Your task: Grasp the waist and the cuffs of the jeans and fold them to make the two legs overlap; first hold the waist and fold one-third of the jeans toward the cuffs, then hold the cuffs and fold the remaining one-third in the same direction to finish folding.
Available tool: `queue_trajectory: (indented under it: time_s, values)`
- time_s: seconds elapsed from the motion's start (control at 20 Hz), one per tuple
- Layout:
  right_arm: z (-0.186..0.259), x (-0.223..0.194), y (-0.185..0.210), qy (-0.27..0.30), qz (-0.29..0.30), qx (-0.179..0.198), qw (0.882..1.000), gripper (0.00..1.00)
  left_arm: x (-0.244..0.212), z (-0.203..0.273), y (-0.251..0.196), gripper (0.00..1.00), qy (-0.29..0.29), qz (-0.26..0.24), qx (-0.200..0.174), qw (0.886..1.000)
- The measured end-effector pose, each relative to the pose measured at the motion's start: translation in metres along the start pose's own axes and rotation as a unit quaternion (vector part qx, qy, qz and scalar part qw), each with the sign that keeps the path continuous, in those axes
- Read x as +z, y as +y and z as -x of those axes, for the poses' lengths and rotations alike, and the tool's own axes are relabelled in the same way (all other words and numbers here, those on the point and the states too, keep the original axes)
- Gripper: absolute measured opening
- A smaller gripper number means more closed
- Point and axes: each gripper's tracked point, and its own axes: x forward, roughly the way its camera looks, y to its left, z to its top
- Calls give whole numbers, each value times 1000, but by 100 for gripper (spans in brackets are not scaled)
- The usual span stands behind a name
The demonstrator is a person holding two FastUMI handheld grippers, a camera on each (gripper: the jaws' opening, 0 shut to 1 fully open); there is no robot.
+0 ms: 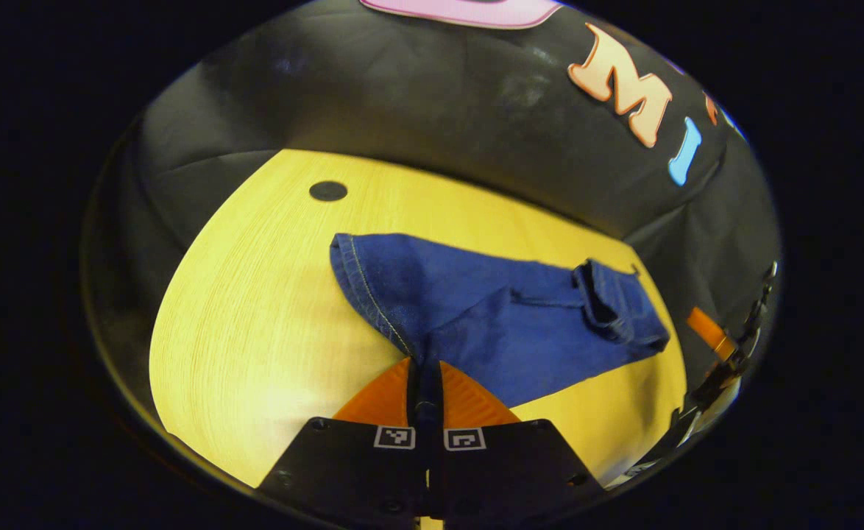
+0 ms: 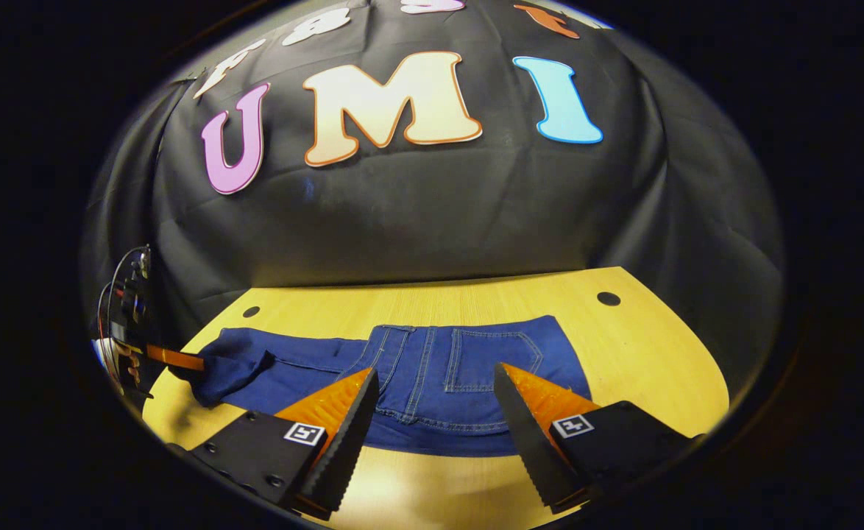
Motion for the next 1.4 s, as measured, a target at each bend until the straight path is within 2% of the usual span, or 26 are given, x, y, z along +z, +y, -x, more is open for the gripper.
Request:
queue_trajectory:
  time_s: [0.15, 0.4, 0.5, 0.55, 0.8, 1.0, 1.15, 1.25, 1.35, 1.4]
  values:
    - [14, 18, -19, -16, -19, 9, 1000, 96, 28, 8, -63, 0, -26, 10, -42, 999]
    - [37, 30, -71, -26, -35, 8, 999, 96, 68, 6, -169, 0, -70, -35, -90, 993]
    - [48, 33, -93, -29, -40, 5, 999, 96, 75, -5, -210, 2, -76, -49, -107, 990]
    - [53, 34, -105, -30, -40, 3, 999, 96, 79, -11, -230, 0, -80, -55, -116, 988]
    - [80, 36, -154, -34, -44, -5, 998, 96, 75, -47, -322, 0, -77, -96, -154, 980]
    - [98, 36, -193, -34, -38, -16, 999, 96, 52, -84, -373, 0, -50, -132, -161, 977]
    - [108, 35, -220, -32, -34, -29, 998, 97, 25, -121, -396, 0, -15, -159, -156, 975]
    - [113, 29, -235, -26, -32, -36, 998, 97, 4, -146, -400, 0, 9, -193, -133, 972]
    - [118, 27, -246, -23, -30, -40, 998, 97, -11, -168, -392, 0, 21, -240, -88, 967]
    - [119, 26, -247, -24, -30, -37, 999, 96, -17, -174, -396, 1, 20, -257, -81, 963]
